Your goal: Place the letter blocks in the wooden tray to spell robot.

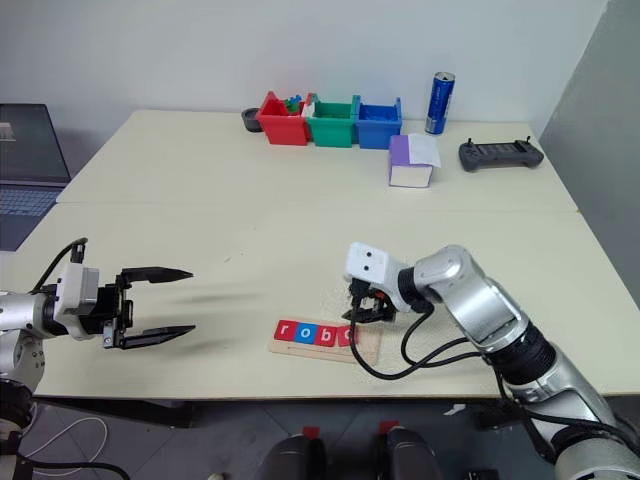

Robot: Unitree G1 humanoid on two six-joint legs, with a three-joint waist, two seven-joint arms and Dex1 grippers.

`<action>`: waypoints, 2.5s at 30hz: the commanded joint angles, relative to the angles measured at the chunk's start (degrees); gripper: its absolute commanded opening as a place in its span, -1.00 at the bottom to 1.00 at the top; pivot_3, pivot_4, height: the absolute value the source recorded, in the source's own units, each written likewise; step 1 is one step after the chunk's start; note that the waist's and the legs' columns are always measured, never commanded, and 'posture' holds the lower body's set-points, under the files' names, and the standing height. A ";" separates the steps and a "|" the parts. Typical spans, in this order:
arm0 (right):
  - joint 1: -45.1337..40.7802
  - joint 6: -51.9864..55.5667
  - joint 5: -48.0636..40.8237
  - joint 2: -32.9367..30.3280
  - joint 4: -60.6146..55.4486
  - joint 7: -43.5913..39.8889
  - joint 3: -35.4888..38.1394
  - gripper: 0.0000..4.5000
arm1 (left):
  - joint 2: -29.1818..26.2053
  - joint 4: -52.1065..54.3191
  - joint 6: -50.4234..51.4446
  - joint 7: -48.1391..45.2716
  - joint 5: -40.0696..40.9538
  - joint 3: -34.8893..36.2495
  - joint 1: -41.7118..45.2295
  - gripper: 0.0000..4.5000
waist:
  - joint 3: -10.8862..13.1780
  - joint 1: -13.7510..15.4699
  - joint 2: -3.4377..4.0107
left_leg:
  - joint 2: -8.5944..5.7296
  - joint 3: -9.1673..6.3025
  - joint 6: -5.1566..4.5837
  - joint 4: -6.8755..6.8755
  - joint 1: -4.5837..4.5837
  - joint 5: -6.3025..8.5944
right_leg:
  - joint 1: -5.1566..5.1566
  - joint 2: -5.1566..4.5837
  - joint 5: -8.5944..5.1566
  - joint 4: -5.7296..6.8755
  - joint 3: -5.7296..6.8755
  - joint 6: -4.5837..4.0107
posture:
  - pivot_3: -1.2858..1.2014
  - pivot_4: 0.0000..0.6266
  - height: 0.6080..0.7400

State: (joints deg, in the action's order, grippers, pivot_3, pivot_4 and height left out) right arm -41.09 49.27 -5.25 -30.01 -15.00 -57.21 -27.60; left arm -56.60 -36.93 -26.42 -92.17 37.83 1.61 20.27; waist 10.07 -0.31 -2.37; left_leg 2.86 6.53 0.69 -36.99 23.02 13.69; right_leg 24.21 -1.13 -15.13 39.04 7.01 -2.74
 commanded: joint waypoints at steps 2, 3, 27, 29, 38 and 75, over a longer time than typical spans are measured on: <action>0.70 -2.83 1.06 0.22 0.88 1.33 -1.51 -0.51 | -0.71 0.84 -0.15 -0.33 0.43 0.41 0.09 1.00 | 0.00 0.05 -0.01 | -0.01 0.00 0.00 0.00 0.00 0.00 | -0.01 -0.01 0.00 -0.02 0.00 0.00 | 0.03 -0.52 1.00; 0.88 -3.69 1.69 -0.02 1.62 1.60 -2.16 -0.66 | -0.85 0.97 -0.13 -0.33 0.50 0.50 -0.12 1.00 | 0.00 0.06 -0.01 | -0.02 0.00 0.00 0.00 0.01 0.00 | -0.02 -0.01 0.00 -0.03 0.00 0.00 | 0.03 -0.52 1.00; 3.21 -3.24 3.06 -0.74 -0.71 1.66 -5.96 -0.99 | -2.13 3.08 0.68 -0.33 1.01 1.77 -2.88 1.00 | 0.00 0.12 0.00 | -0.01 -0.01 0.00 0.00 0.01 0.00 | -0.01 0.00 0.00 -0.04 0.00 0.00 | 0.03 -0.52 1.00; 3.51 -2.74 2.99 -0.95 -1.76 1.57 -6.21 -0.99 | -2.08 3.01 0.59 -0.33 1.02 1.72 -2.85 1.00 | 0.00 0.12 0.00 | -0.01 -0.01 -0.01 0.00 0.01 0.01 | -0.01 -0.01 0.00 -0.04 0.00 0.00 | 0.03 -0.52 1.00; 2.49 -1.53 3.46 -1.45 -2.08 2.91 -4.73 -0.99 | -1.86 2.60 0.46 -0.33 0.85 1.34 -2.14 1.00 | 0.00 0.12 0.00 | -0.01 -0.01 -0.01 0.00 0.01 0.01 | -0.01 0.00 0.00 -0.04 0.00 0.00 | 0.03 -0.52 1.00; 10.68 23.95 4.82 21.79 -0.13 45.30 26.59 0.98 | -0.71 6.16 3.35 -0.33 3.38 4.24 -5.16 1.00 | 0.00 -0.29 0.00 | -0.02 -0.02 0.00 0.09 0.07 0.01 | 0.06 0.01 -0.03 -0.05 -0.02 -0.03 | 0.03 -0.52 1.00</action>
State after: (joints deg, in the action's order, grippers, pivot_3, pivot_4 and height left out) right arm -29.86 74.75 0.24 -8.48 -15.10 -12.85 -1.94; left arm -56.41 -32.02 -23.40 -92.17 40.03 4.04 15.31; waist 10.07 -0.60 -2.37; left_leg 2.84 6.51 0.69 -36.91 23.09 13.70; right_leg 24.26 -1.13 -15.16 38.99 6.99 -2.77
